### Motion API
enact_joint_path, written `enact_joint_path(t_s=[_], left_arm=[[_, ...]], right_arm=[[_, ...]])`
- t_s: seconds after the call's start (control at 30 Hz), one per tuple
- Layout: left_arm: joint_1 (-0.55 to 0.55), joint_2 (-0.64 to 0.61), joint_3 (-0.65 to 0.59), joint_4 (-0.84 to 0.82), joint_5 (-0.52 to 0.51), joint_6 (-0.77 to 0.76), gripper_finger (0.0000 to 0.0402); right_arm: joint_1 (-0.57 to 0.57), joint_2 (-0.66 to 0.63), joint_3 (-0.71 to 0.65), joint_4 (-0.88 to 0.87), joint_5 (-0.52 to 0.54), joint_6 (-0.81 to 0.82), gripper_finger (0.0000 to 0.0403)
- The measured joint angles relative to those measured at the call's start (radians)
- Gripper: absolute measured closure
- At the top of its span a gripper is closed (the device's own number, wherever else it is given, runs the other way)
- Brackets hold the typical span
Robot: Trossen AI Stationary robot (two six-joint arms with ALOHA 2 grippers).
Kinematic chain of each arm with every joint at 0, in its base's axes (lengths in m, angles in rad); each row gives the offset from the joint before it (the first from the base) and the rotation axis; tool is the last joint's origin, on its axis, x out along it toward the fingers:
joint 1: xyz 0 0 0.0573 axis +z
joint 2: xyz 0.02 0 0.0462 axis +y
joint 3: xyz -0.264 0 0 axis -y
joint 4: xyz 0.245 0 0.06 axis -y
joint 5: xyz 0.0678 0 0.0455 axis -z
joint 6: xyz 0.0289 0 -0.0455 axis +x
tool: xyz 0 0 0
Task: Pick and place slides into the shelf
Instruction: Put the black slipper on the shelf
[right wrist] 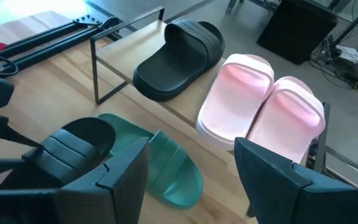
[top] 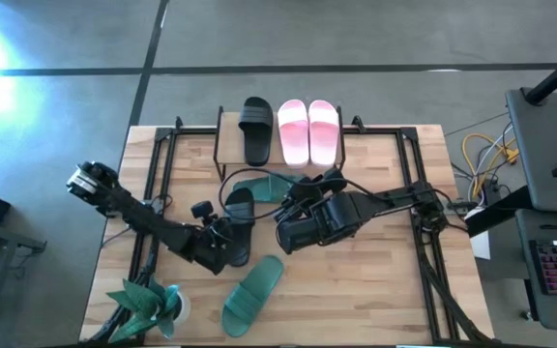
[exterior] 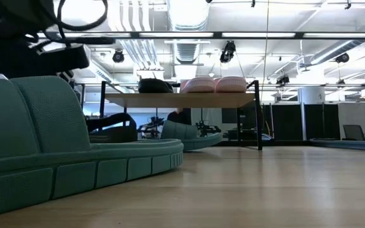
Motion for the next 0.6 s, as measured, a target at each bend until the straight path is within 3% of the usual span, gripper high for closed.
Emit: enact_joint_path(t_s=[0.17,0.33,0.6], left_arm=[[0.024,-0.003,-0.003,0.024,-0.038,0.024,0.0391],[0.033,-0.087,0.015,0.023,-0.011,0.049,0.0399],[0.031,-0.342,0.143,-0.042,0.038,0.221,0.0401]], right_arm=[[0.0,0.0,0.0,0.0,-0.002,0.0,0.0177],[0.004,-0.02,-0.002,0.0,-0.011,0.0,0.0177],[-0.003,-0.113,-0.002,0.0,0.018,-0.013,0.0177]])
